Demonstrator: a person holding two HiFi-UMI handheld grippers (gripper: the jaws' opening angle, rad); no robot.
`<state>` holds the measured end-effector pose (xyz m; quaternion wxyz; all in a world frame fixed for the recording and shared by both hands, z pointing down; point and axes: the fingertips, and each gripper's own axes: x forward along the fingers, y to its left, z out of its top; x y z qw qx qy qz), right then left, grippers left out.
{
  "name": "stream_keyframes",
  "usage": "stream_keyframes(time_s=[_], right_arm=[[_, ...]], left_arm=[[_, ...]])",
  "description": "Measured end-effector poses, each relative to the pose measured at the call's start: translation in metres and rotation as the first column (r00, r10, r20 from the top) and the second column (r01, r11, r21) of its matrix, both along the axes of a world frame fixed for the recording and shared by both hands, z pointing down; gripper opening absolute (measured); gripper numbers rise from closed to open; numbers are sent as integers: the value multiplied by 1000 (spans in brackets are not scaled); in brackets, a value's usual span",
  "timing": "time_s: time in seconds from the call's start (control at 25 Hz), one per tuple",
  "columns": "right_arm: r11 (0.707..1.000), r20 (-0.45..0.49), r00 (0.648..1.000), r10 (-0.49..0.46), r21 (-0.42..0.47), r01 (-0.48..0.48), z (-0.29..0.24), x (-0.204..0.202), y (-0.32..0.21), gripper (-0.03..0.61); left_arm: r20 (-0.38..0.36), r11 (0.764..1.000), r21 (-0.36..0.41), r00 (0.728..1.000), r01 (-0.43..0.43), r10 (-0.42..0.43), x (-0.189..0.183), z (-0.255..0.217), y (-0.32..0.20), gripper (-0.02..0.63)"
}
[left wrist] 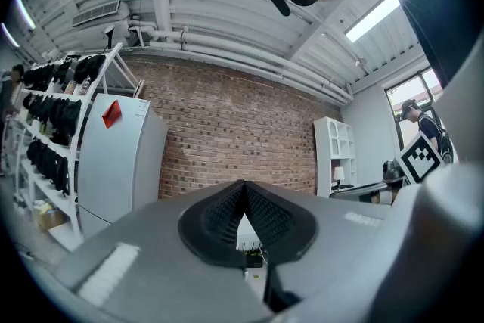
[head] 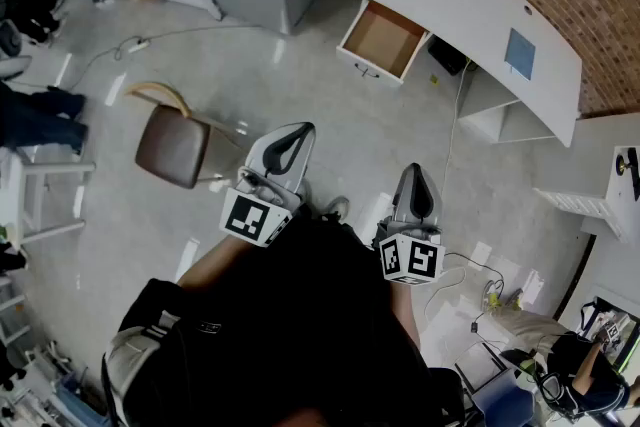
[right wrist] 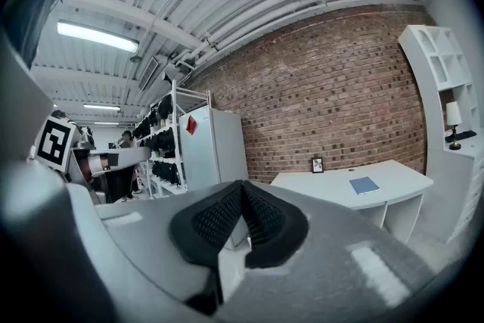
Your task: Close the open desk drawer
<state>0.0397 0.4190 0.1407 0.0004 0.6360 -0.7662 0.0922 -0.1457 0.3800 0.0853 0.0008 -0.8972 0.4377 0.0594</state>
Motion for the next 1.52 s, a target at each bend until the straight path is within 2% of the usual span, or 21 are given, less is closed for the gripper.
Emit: stream_keyframes(time_s=[0.12, 0.84, 0.88, 0.92, 0.96, 1.52], right_arm=[[1000, 2, 1000, 0, -2, 0, -1, -2, -2, 0], [999, 10, 1000, -3, 34, 2, -5, -8, -10, 13], [999, 13, 1000, -6, 34, 6, -5, -10, -11, 64], [999, 17, 1000, -9, 34, 8, -5, -11, -12, 90], [999, 20, 1000, -10, 32, 10, -5, -12, -12, 91], [1000, 13, 1000, 10, 15, -10, -2, -48, -25, 91]], left_arm=[[24, 1000, -20, 1000, -2, 3, -1, 3, -2, 9], [-6, 1000, -2, 1000, 7, -7, -6, 2, -9, 5], [-7, 1000, -7, 1000, 6, -6, -8, 3, -9, 27], [-9, 1000, -11, 1000, 2, -3, -9, 4, -10, 81], [-12, 1000, -14, 1000, -2, 2, -10, 4, -10, 101], [-6, 998, -24, 998, -57, 57, -40, 11, -24, 106]])
